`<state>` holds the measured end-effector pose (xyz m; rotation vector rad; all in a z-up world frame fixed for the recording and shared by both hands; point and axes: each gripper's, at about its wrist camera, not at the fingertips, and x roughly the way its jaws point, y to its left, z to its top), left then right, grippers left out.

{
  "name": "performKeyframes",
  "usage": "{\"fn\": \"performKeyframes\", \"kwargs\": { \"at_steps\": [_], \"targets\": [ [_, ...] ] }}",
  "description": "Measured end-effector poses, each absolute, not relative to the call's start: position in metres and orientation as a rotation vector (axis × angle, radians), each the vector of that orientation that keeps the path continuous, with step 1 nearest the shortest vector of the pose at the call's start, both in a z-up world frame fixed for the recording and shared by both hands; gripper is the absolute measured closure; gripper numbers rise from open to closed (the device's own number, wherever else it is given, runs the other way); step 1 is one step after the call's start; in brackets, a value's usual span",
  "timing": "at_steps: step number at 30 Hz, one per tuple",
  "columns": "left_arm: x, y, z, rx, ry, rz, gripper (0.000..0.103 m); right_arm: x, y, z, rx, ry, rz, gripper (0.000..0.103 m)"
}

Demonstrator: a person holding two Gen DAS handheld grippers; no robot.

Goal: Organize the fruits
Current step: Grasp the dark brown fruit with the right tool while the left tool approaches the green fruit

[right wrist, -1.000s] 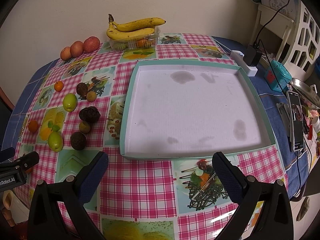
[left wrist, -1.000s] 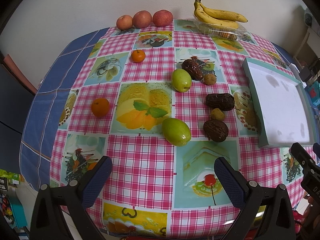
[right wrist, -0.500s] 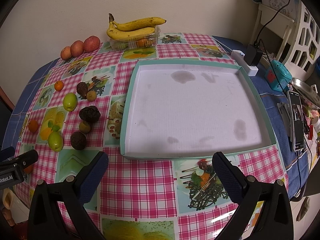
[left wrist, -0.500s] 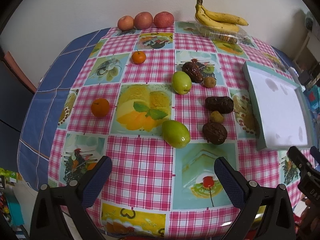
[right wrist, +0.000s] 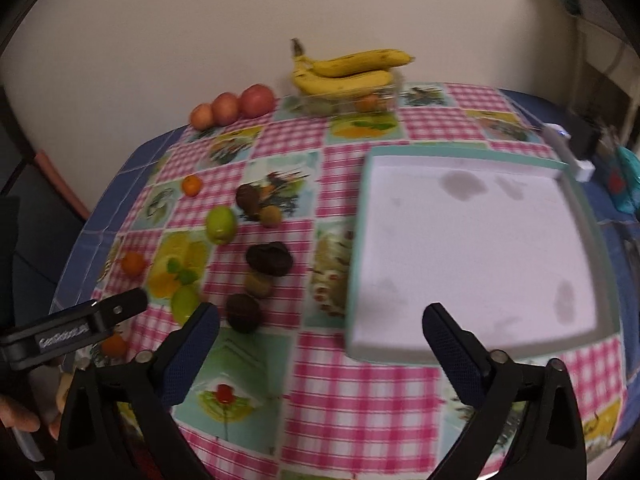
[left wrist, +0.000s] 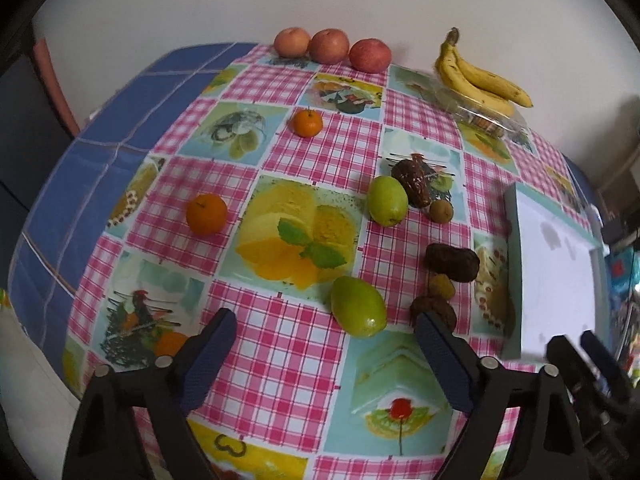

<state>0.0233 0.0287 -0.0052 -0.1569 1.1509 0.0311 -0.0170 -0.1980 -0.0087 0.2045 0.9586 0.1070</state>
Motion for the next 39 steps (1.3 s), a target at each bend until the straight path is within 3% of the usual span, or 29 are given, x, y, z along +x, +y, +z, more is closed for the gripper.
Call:
{"fn": "performKeyframes", "kwargs": {
  "at_steps": [3, 6, 11, 15, 19, 25, 30, 39],
  "targets": [
    [0.030, 0.028, -0.013, -0.182, 1.179, 0.037, 0.013, -0.007, -0.189, -0.017, 0.197, 0.983, 0.142, 0.021],
    [0.036, 0.027, -0.024, -0.224, 1.224, 0.032, 0.023, 0.001, -0.183, -0.026, 0.206, 1.023, 0.169, 0.032],
    [0.043, 0.027, -0.041, -0.276, 1.280, 0.037, 0.031, 0.006, -0.189, -0.037, 0.222, 1.065, 0.144, 0.039],
    [0.047, 0.028, -0.049, -0.306, 1.302, 0.036, 0.036, 0.008, -0.197, -0.041, 0.240, 1.074, 0.122, 0.040],
    [0.050, 0.026, -0.054, -0.345, 1.325, 0.007, 0.051, 0.010, -0.200, -0.042, 0.259, 1.088, 0.117, 0.041],
    [0.055, 0.026, -0.060, -0.403, 1.338, -0.018, 0.063, 0.013, -0.200, -0.042, 0.249, 1.093, 0.115, 0.042],
    [0.057, 0.026, -0.058, -0.407, 1.330, -0.023, 0.064, 0.016, -0.199, -0.044, 0.242, 1.099, 0.118, 0.043],
    [0.054, 0.047, -0.051, -0.484, 1.293, 0.000, 0.069, 0.025, -0.176, -0.052, 0.222, 1.126, 0.183, 0.053]
  ]
}}
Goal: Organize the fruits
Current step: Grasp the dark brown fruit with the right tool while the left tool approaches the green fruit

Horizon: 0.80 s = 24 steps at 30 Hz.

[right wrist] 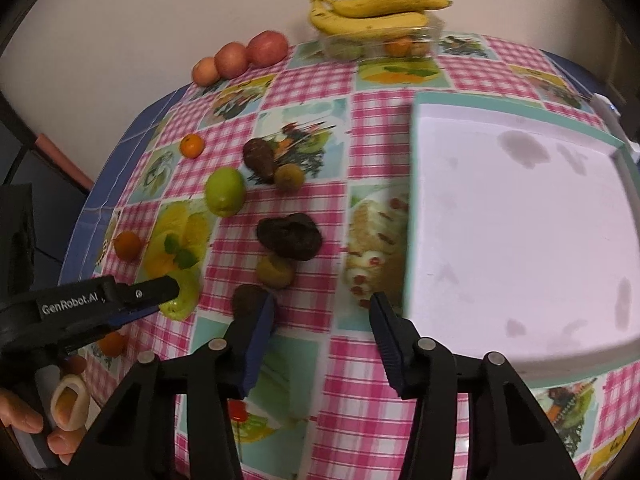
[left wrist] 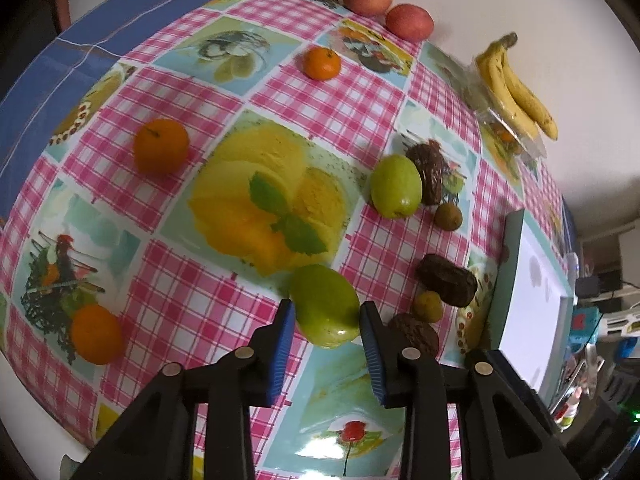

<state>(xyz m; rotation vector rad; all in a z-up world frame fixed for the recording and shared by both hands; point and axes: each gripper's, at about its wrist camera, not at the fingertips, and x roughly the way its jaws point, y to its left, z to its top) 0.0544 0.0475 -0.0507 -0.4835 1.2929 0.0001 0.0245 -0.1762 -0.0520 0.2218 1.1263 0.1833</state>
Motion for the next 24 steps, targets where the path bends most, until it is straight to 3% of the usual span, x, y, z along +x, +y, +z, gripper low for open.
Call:
{"fn": "performKeyframes", "kwargs": {
  "at_steps": [11, 15, 24],
  "targets": [
    [0.055, 0.063, -0.053, -0.570, 1.276, -0.014, 0.070, 0.036, -0.137, -0.070, 0.190, 1.188, 0.270, 0.060],
    [0.055, 0.063, -0.053, -0.576, 1.277, -0.017, 0.070, 0.036, -0.133, -0.074, 0.205, 1.200, 0.294, 0.068],
    [0.057, 0.054, -0.062, -0.566, 1.309, -0.041, 0.064, 0.032, -0.145, -0.066, 0.206, 1.187, 0.264, 0.068]
  ]
}}
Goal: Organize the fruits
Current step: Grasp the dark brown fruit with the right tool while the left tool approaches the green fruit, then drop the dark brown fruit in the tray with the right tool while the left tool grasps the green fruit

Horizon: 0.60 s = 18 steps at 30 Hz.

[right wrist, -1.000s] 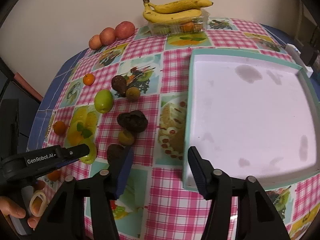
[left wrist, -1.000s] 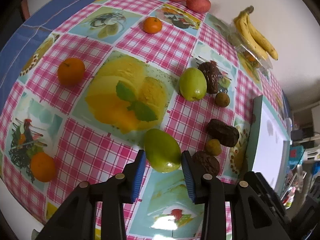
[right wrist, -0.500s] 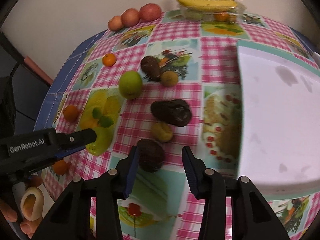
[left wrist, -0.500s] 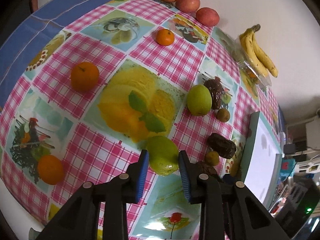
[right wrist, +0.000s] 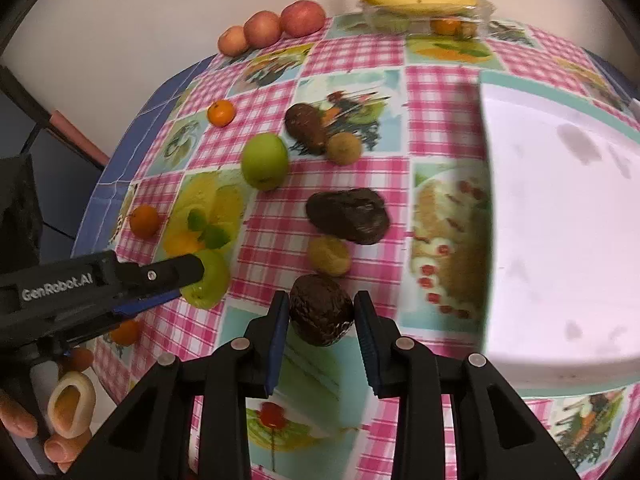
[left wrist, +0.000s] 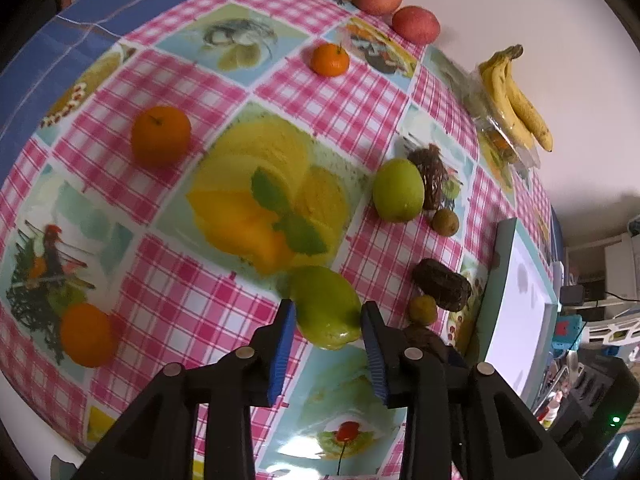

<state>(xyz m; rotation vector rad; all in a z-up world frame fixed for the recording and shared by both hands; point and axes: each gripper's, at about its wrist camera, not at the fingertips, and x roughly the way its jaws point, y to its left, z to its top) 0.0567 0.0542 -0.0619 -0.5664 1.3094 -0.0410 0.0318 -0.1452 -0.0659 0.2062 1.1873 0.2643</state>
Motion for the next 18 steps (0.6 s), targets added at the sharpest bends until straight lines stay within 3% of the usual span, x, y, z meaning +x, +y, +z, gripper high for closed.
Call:
{"fn": "performKeyframes", "kwargs": {
  "at_steps": [18],
  "targets": [
    [0.064, 0.044, -0.072, -0.564, 1.303, -0.060, 0.059, 0.025, -0.186, -0.050, 0.287, 1.154, 0.203, 0.068]
  ]
}}
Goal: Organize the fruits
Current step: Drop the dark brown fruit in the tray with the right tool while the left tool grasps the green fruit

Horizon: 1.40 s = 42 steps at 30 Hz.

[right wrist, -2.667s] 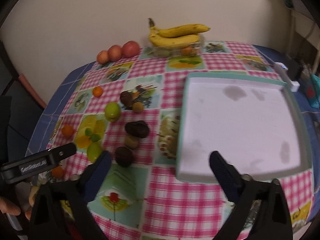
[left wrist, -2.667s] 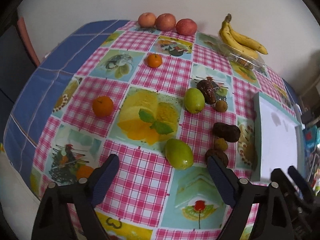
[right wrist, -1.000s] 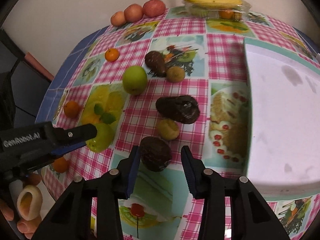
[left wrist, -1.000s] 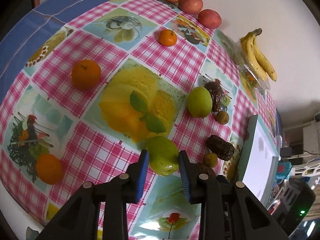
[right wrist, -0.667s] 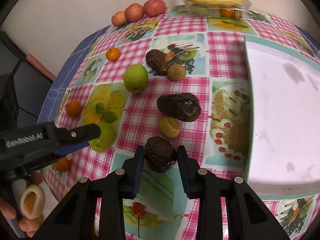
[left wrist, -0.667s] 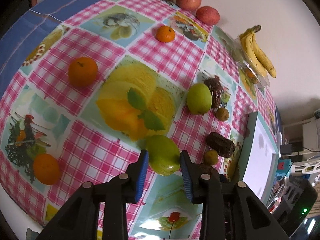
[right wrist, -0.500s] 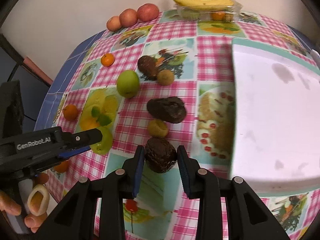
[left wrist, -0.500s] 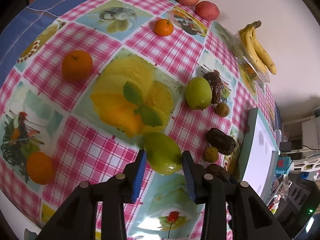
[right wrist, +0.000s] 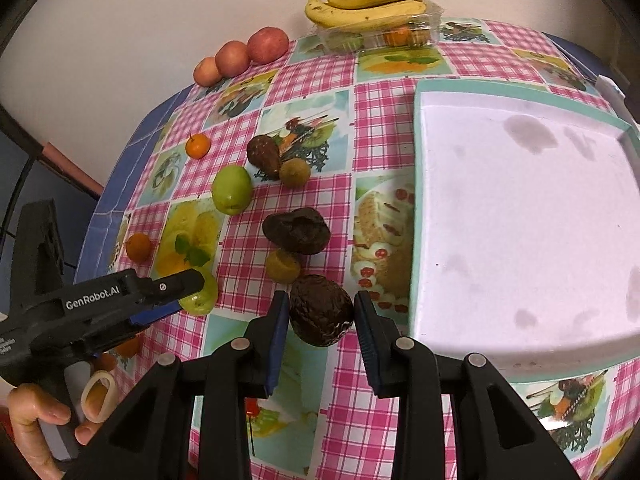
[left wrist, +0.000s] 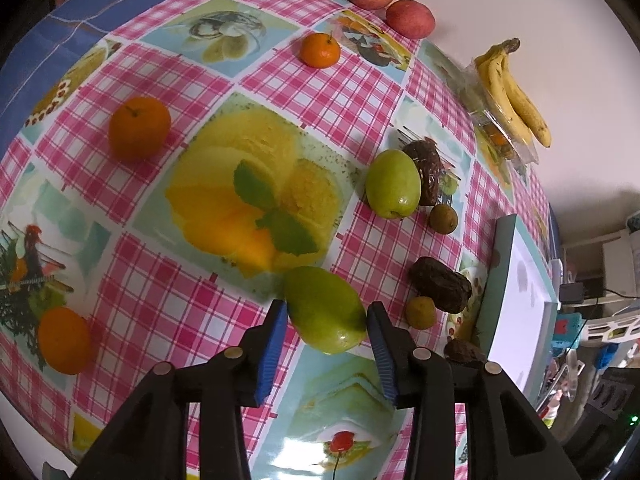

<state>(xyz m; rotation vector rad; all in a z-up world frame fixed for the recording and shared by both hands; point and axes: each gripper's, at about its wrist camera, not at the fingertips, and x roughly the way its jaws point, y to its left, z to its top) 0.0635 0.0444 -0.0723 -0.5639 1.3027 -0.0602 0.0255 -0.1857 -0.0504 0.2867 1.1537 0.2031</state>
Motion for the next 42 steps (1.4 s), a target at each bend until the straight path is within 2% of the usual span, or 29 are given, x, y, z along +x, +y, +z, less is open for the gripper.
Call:
{"fn": "performKeyframes", "kwargs": {
  "at_steps": [11, 19, 33, 35, 36, 42],
  "targets": [
    [0.062, 0.047, -0.060, -0.587, 1.264, -0.109, 0.060, 0.022, -0.211, -0.033, 0.344, 1.103, 0.165, 0.068],
    [0.062, 0.031, -0.037, -0.531, 1.206, -0.159, 0.060, 0.024, -0.276, -0.016, 0.378, 1.046, -0.058, 0.069],
    [0.073, -0.062, -0.007, -0.302, 1.160, -0.321, 0.060, 0.030, -0.337, -0.026, 0.453, 1.058, -0.211, 0.069],
    [0.078, -0.079, -0.008, -0.283, 1.159, -0.346, 0.063, 0.031, -0.340, -0.025, 0.442, 1.061, -0.230, 0.069],
    [0.081, -0.088, -0.008, -0.276, 1.157, -0.362, 0.070, 0.032, -0.343, -0.024, 0.440, 1.061, -0.236, 0.069],
    [0.101, -0.142, -0.015, -0.204, 1.161, -0.416, 0.071, 0.037, -0.361, -0.022, 0.434, 1.057, -0.274, 0.069]
  ]
}}
